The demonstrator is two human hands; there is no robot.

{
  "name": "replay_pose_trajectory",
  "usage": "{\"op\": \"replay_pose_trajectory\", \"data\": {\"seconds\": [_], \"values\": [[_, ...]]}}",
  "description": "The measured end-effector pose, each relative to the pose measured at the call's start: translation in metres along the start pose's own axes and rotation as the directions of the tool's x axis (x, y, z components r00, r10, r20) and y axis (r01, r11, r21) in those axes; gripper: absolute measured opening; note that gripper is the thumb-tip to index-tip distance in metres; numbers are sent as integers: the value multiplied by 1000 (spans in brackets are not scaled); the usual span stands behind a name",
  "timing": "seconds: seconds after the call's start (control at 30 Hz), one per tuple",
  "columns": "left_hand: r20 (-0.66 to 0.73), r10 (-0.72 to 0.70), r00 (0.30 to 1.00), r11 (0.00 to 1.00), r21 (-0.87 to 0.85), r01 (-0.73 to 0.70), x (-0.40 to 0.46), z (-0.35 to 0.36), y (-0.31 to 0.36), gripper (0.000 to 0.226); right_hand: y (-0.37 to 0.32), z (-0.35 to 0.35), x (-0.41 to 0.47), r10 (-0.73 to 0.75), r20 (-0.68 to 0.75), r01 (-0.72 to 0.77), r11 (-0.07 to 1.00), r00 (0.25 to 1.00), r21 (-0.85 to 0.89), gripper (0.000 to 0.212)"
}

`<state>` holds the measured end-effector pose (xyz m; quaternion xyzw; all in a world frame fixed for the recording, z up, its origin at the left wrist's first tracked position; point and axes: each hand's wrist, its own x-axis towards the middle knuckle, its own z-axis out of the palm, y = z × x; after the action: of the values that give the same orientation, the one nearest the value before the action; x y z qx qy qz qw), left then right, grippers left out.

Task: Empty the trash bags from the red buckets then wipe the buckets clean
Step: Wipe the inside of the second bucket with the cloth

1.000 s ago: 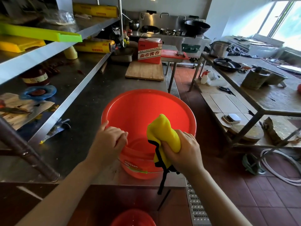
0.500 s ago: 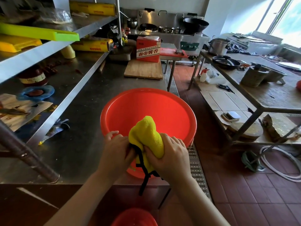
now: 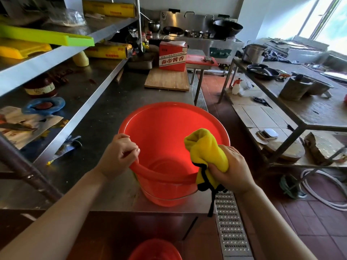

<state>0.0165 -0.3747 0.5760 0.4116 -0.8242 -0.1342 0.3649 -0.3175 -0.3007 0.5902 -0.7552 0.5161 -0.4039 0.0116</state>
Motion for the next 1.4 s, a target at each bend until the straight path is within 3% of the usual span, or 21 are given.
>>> {"op": "replay_pose_trajectory", "data": {"seconds": [0.3,0.53,0.7,0.8,0.9,1.07,1.23,1.4], "values": [[32,-8,999,1000,13,8,4,-5,-8,43,-9,17,-2,96,-59,-89,990,994,113,36],[-85,-128,988,988,78,134,-18,5,14,48,-22,23,-4,169,-133,-160,984,977,77,39],[-86,-134,987,974,173,147,-28,27,52,39,-45,38,-5,183,-162,-186,983,970,-4,36],[-142,-119,983,973,182,144,-35,44,76,30,-66,51,-9,227,-172,-239,970,959,-53,38],[-199,-4,980,985,166,37,-46,61,85,19,-84,62,-14,244,-184,-266,958,952,-107,39],[-222,37,974,993,115,-11,-41,58,73,24,-86,62,-14,197,-169,-217,969,966,-113,43],[-194,-76,978,994,68,90,-29,49,64,31,-73,57,-10,37,-125,-49,994,991,-100,46],[-123,-85,989,995,32,90,-23,30,54,46,-44,39,-12,-14,-125,4,997,992,-81,46]]}}
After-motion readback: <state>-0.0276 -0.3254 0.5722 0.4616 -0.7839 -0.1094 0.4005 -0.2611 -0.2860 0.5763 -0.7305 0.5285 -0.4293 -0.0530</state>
